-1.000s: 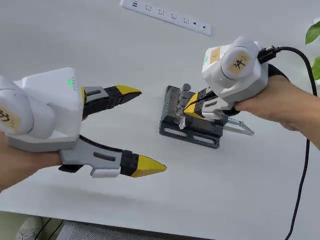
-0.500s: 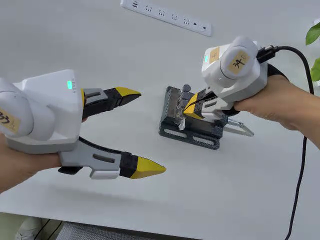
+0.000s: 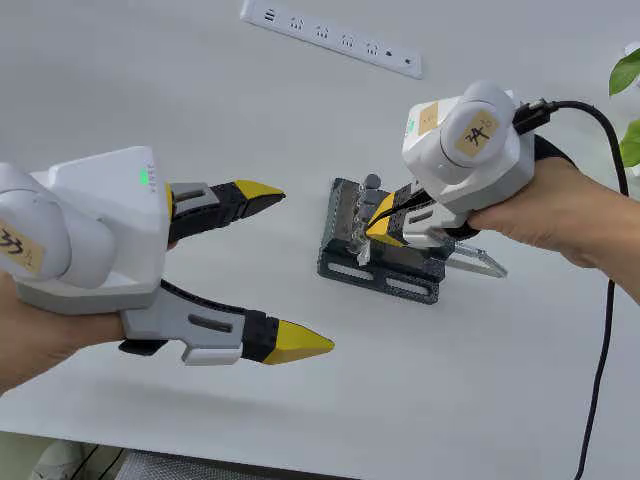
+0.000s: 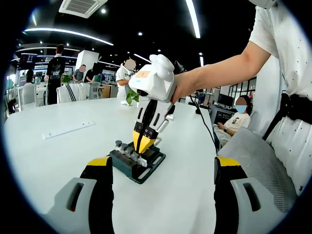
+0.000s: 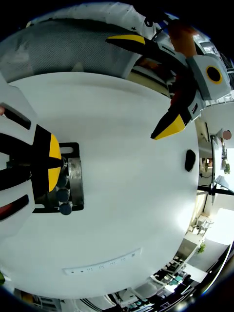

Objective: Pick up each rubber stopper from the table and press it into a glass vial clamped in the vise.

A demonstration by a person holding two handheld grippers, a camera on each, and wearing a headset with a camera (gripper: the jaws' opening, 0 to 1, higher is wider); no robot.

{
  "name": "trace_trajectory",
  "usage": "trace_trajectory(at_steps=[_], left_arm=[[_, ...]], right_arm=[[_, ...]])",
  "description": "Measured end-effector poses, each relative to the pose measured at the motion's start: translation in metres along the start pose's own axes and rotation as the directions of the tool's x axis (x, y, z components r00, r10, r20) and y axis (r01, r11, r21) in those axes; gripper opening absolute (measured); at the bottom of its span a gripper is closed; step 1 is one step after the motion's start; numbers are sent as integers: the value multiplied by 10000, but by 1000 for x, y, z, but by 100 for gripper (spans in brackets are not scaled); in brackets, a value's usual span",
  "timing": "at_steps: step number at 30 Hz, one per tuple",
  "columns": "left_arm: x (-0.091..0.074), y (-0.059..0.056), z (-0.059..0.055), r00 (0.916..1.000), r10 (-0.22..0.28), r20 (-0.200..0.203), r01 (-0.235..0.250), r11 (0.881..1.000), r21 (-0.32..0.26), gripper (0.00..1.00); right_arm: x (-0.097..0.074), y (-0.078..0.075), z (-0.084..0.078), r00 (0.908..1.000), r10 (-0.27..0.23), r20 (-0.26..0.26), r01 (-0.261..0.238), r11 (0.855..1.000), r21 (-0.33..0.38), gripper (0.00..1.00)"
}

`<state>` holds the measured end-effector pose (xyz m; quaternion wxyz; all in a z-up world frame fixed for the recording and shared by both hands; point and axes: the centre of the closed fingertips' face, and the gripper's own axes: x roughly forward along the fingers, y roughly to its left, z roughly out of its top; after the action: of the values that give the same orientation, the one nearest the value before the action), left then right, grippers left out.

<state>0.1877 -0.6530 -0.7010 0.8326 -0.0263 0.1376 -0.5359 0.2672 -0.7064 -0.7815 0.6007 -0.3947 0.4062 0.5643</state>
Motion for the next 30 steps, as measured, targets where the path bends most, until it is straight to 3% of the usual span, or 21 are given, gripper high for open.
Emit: trace_trajectory(at_steps=[30], left_arm=[[1,1,-2,10000,21,31,-21,10000,-64,84]], right_arm=[[1,-3,-1,9996,179,-202,-181,9998,-51,0]])
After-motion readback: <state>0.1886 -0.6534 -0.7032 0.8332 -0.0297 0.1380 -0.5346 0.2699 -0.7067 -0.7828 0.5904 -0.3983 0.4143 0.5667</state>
